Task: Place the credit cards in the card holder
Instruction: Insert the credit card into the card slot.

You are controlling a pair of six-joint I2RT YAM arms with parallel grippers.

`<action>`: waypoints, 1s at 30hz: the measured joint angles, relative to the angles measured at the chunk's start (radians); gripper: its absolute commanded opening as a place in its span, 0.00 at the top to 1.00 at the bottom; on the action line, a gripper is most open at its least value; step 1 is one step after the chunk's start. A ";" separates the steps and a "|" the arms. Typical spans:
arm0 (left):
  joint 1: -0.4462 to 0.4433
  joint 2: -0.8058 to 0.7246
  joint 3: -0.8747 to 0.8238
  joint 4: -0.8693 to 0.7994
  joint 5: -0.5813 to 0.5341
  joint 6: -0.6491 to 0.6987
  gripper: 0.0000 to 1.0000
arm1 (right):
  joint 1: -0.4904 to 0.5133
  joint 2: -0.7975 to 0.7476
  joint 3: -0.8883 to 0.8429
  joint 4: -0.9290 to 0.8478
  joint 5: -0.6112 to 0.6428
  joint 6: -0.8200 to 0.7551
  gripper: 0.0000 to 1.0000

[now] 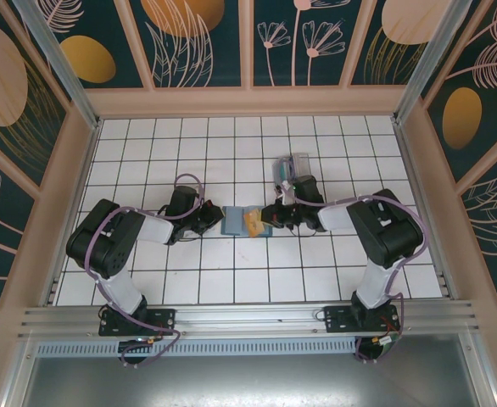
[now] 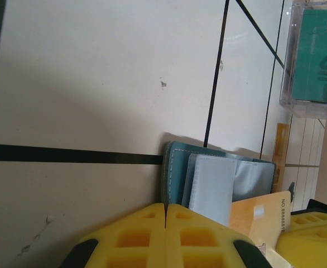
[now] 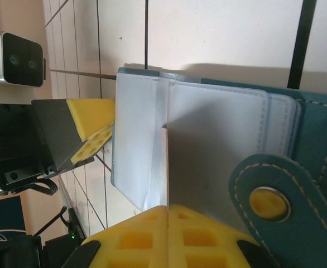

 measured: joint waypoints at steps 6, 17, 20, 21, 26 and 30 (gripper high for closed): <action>0.000 0.000 -0.001 0.001 0.000 -0.002 1.00 | 0.000 0.013 0.001 0.034 -0.014 0.005 1.00; 0.000 0.000 -0.001 0.002 0.000 -0.003 1.00 | 0.007 0.054 0.010 0.077 0.003 0.031 1.00; 0.000 0.001 -0.001 0.004 0.000 -0.003 1.00 | 0.009 0.058 0.010 0.100 0.017 0.055 1.00; 0.000 0.002 -0.001 0.004 0.000 -0.003 1.00 | 0.010 0.058 0.011 0.104 0.021 0.059 1.00; 0.000 0.002 -0.001 0.004 0.000 -0.003 1.00 | 0.028 0.059 0.010 0.117 0.058 0.093 1.00; 0.000 0.002 -0.001 0.004 0.000 -0.003 1.00 | 0.057 0.064 0.001 0.172 0.102 0.142 1.00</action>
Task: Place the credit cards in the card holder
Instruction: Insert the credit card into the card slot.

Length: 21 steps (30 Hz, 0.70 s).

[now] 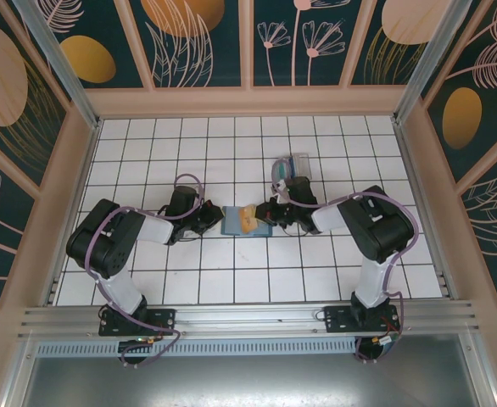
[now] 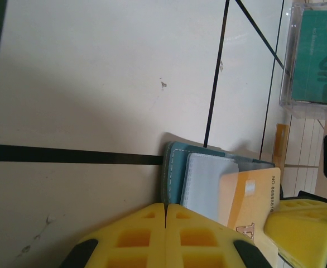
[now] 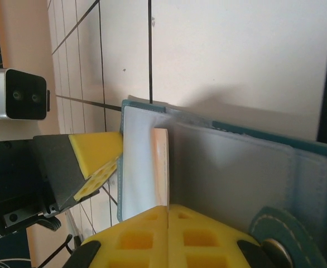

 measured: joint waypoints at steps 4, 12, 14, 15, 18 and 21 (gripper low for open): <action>0.000 -0.002 -0.005 0.007 -0.002 -0.001 1.00 | 0.021 0.003 -0.040 0.071 0.043 0.061 1.00; -0.001 -0.016 -0.023 0.013 -0.012 -0.016 1.00 | 0.042 -0.028 -0.104 0.153 0.134 0.118 1.00; -0.001 -0.016 -0.023 0.013 -0.013 -0.019 1.00 | 0.049 -0.036 -0.111 0.164 0.154 0.125 1.00; -0.001 -0.016 -0.023 0.013 -0.013 -0.019 1.00 | 0.055 -0.037 -0.115 0.172 0.164 0.129 1.00; -0.001 -0.016 -0.023 0.013 -0.014 -0.023 1.00 | 0.076 -0.037 -0.121 0.187 0.185 0.147 1.00; -0.001 -0.016 -0.024 0.014 -0.015 -0.031 1.00 | 0.099 -0.037 -0.121 0.193 0.201 0.151 1.00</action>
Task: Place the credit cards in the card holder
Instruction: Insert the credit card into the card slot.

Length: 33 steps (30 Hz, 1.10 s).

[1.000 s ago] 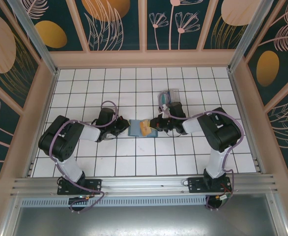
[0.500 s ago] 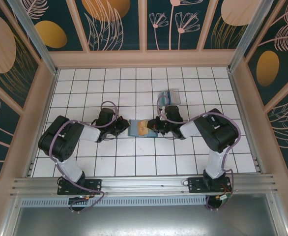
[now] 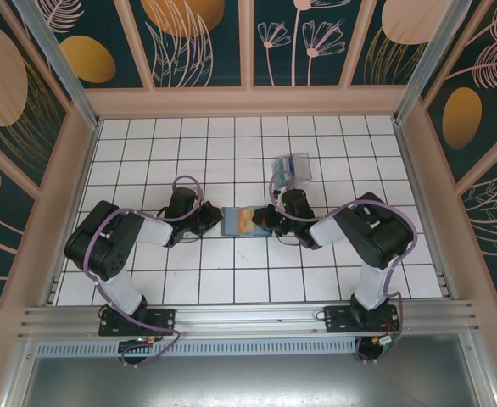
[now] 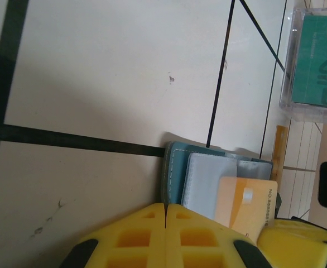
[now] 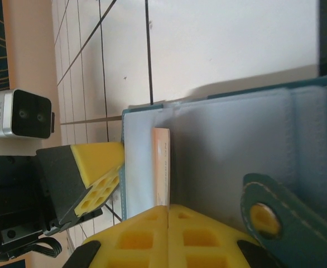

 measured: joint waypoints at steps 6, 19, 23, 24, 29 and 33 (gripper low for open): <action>0.000 0.000 -0.010 0.018 0.000 -0.010 1.00 | 0.023 0.000 0.019 -0.028 0.029 -0.005 0.80; 0.000 0.000 -0.012 0.024 0.000 -0.011 1.00 | 0.041 -0.077 0.094 -0.309 0.132 -0.140 0.75; 0.000 0.000 -0.012 0.024 0.000 -0.011 1.00 | 0.041 -0.075 0.095 -0.339 0.137 -0.148 0.91; 0.000 0.000 -0.012 0.024 0.000 -0.011 1.00 | 0.041 -0.073 0.095 -0.343 0.137 -0.147 0.92; 0.000 0.001 -0.012 0.024 0.001 -0.011 1.00 | 0.041 -0.055 0.106 -0.343 0.129 -0.144 1.00; 0.000 0.002 -0.012 0.026 0.001 -0.013 1.00 | 0.041 -0.053 0.108 -0.343 0.129 -0.140 1.00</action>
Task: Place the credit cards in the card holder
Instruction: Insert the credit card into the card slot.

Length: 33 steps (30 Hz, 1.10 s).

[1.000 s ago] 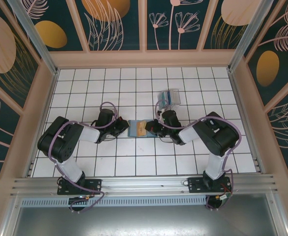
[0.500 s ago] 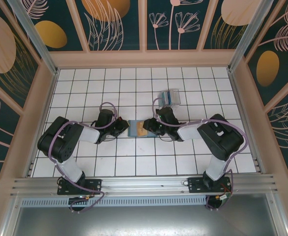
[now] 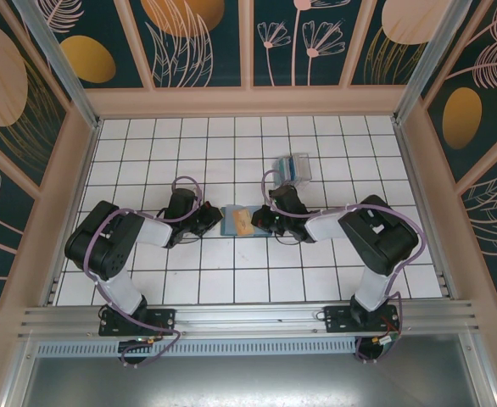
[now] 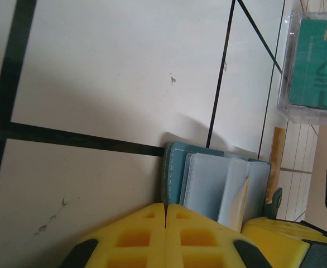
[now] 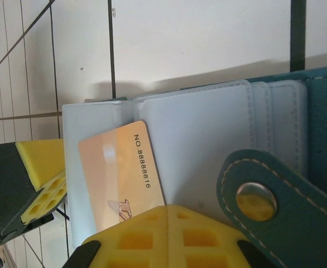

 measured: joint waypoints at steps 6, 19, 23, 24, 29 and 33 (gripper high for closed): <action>0.000 0.002 0.000 0.002 0.003 0.000 1.00 | 0.000 0.000 0.000 -0.001 0.000 0.003 1.00; 0.000 0.004 0.000 0.005 0.007 0.000 1.00 | 0.014 -0.079 0.109 -0.288 0.064 -0.169 0.68; 0.000 0.005 0.001 0.005 0.010 0.000 1.00 | 0.066 -0.061 0.204 -0.410 0.127 -0.246 0.65; 0.000 0.005 0.001 0.005 0.010 0.000 1.00 | 0.083 -0.049 0.233 -0.435 0.148 -0.264 0.65; 0.000 0.005 0.002 0.004 0.010 0.000 1.00 | 0.145 0.030 0.356 -0.578 0.258 -0.339 0.61; 0.000 0.005 0.002 0.004 0.010 0.003 1.00 | 0.180 0.098 0.420 -0.673 0.357 -0.384 0.61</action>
